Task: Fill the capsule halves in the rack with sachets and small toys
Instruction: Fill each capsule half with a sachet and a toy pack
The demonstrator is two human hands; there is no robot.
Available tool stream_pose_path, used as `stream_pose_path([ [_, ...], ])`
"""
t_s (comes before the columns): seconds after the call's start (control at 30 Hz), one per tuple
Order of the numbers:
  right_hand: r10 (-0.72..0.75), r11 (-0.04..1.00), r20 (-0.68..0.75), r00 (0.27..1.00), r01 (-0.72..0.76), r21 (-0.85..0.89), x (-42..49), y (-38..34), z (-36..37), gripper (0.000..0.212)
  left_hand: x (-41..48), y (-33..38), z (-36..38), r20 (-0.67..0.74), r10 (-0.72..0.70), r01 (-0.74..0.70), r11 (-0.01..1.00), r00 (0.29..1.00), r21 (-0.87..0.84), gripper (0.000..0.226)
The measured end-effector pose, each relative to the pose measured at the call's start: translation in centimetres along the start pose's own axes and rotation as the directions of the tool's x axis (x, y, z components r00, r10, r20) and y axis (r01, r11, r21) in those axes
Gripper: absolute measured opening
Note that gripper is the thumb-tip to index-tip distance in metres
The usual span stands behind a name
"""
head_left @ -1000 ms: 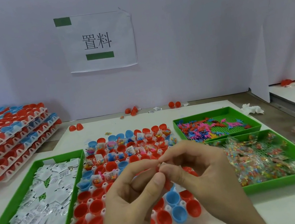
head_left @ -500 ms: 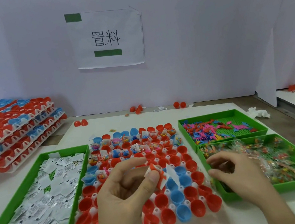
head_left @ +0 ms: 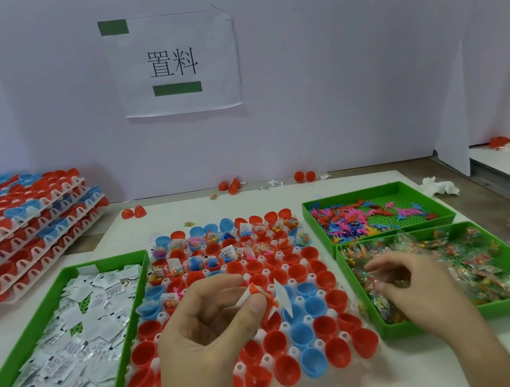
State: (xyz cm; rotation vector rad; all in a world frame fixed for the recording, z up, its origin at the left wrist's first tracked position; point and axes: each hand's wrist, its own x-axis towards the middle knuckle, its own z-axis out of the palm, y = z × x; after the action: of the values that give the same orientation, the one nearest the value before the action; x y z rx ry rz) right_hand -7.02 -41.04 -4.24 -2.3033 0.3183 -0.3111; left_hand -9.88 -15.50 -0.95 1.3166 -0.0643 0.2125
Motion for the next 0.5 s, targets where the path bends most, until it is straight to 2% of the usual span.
stream_pose_path([
  [0.13, 0.021, 0.999, -0.07, 0.997, -0.017, 0.05, 0.2, 0.1, 0.6, 0.032, 0.1, -0.3, 0.1, 0.026, 0.009, -0.009, 1.0, 1.0, -0.005, 0.042],
  [0.3, 0.053, 0.983, -0.311, 0.949, 0.006, 0.184, 0.2, -0.1, 1.1, 0.025, 0.0, -0.2, 0.3, 0.046, 0.022, -0.021, 1.0, 0.999, -0.004, 0.06],
  [0.4, 0.03, 0.974, -0.406, 0.913, 0.065, 0.218, 0.1, -0.4, 1.3, 0.025, 0.1, -0.3, 0.4, 0.035, 0.01, -0.01, 1.0, 0.999, 0.01, 0.048],
  [0.5, 0.022, 0.964, -0.434, 0.901, 0.096, 0.249, 0.1, -0.5, 1.4, 0.026, 0.2, -0.5, 0.4, 0.058, -0.003, 0.001, 0.999, 0.998, 0.039, 0.04],
])
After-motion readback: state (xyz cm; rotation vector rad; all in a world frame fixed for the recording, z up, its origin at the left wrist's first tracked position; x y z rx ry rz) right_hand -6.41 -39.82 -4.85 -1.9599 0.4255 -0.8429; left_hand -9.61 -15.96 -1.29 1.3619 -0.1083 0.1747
